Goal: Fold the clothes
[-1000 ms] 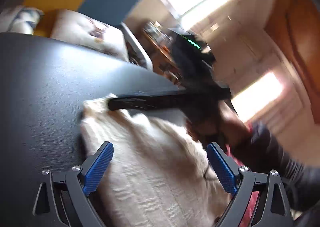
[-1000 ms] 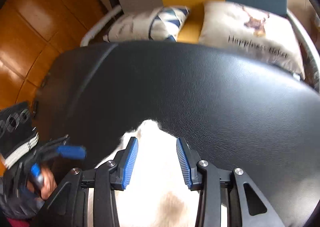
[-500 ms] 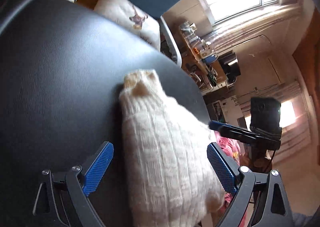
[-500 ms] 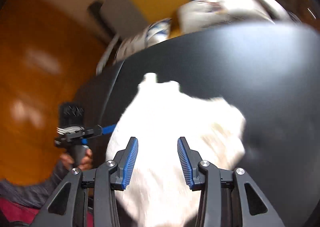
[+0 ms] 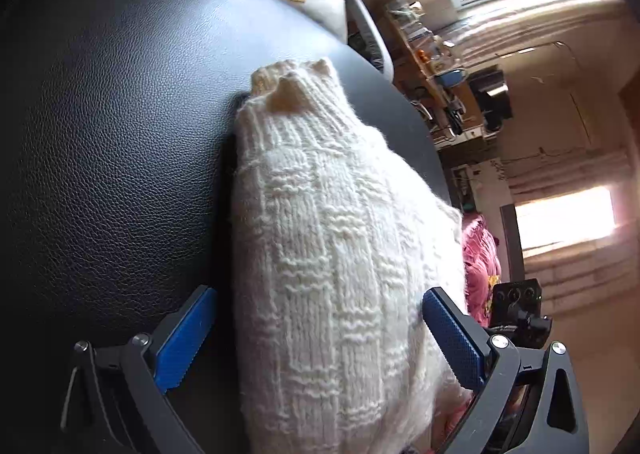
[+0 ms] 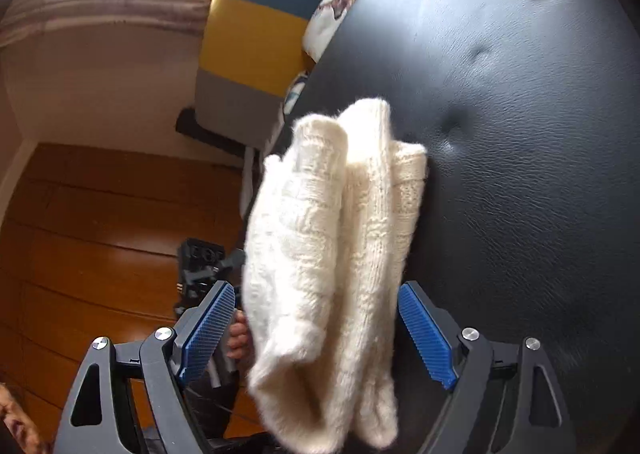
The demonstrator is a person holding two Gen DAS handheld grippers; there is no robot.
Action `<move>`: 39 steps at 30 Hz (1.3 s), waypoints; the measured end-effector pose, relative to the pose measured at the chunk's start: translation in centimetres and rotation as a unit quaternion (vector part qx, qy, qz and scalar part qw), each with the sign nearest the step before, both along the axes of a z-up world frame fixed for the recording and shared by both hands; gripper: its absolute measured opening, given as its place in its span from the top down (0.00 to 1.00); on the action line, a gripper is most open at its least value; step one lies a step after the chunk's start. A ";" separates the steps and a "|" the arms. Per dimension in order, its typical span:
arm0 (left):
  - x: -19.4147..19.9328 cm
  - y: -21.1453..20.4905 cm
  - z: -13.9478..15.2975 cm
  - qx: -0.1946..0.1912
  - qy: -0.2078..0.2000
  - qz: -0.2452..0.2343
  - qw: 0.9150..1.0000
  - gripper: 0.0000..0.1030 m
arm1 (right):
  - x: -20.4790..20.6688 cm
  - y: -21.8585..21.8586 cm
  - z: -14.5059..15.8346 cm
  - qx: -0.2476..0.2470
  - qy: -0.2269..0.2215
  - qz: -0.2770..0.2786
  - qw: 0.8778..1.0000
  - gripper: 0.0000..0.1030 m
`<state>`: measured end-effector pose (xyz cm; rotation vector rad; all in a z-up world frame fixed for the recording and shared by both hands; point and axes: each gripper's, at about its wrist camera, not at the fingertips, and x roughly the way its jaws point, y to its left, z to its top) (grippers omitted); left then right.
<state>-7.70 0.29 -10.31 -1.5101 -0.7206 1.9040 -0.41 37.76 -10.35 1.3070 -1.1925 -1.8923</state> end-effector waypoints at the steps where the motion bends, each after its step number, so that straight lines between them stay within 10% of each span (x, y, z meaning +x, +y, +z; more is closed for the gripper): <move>1: -0.1 0.0 0.0 -0.002 -0.003 0.004 1.000 0.00 | -0.4 -0.5 -0.2 0.010 -0.006 0.002 1.000 0.15; 14: -0.3 2.2 0.9 -0.075 0.009 -0.026 0.997 0.00 | -1.9 -4.5 -0.3 0.069 -0.020 0.005 0.997 0.16; 31: 2.5 1.0 0.4 -0.082 0.056 -0.003 0.995 0.00 | 0.5 -9.0 1.7 0.149 0.067 0.013 0.986 0.13; 35: 3.0 0.6 0.8 -0.080 0.061 -0.010 0.995 0.18 | 0.5 -8.5 1.0 0.142 0.050 -0.005 0.989 0.44; 39: 3.7 0.2 1.2 -0.081 0.069 -0.012 0.994 0.33 | 1.5 -9.1 1.4 0.153 0.072 -0.016 0.986 0.53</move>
